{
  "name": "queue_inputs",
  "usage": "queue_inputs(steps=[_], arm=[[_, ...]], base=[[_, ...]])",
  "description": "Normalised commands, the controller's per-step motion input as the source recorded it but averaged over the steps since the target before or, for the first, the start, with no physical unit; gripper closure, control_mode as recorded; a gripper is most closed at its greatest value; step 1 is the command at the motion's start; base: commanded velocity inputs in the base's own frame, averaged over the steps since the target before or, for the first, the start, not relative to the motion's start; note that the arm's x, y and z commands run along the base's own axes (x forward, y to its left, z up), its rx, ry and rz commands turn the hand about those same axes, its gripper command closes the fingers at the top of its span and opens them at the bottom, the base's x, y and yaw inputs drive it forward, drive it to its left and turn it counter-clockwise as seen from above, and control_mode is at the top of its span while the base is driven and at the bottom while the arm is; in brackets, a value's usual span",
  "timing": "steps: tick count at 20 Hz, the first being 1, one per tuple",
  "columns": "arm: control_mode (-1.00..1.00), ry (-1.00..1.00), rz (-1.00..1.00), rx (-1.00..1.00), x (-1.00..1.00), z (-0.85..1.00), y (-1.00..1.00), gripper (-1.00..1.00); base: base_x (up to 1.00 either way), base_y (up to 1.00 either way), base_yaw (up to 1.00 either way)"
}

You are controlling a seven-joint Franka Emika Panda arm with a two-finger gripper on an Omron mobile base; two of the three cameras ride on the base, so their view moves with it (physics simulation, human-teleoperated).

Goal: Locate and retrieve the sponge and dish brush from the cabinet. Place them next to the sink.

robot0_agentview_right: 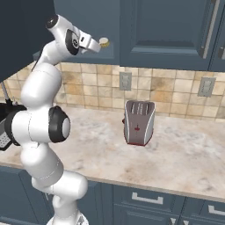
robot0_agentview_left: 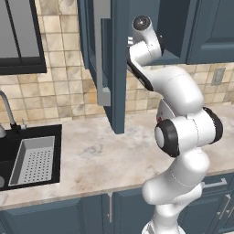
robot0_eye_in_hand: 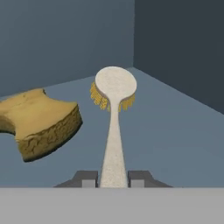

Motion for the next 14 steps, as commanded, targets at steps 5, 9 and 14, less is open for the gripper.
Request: queue_inputs(steps=[5, 9, 14], arm=[[-1.0, 0.1, -0.05, -0.01, -0.02, 0.39, 0.18, 1.0], [-1.0, 0.02, -0.03, 0.0, -0.38, 0.2, 0.05, 1.0], [-1.0, -0.02, 0.0, 0.0, -0.88, 0.01, 0.06, 1.0]], base=[[0.0, 0.0, 0.0], [0.0, 0.0, 0.0], [0.0, 0.0, 0.0]])
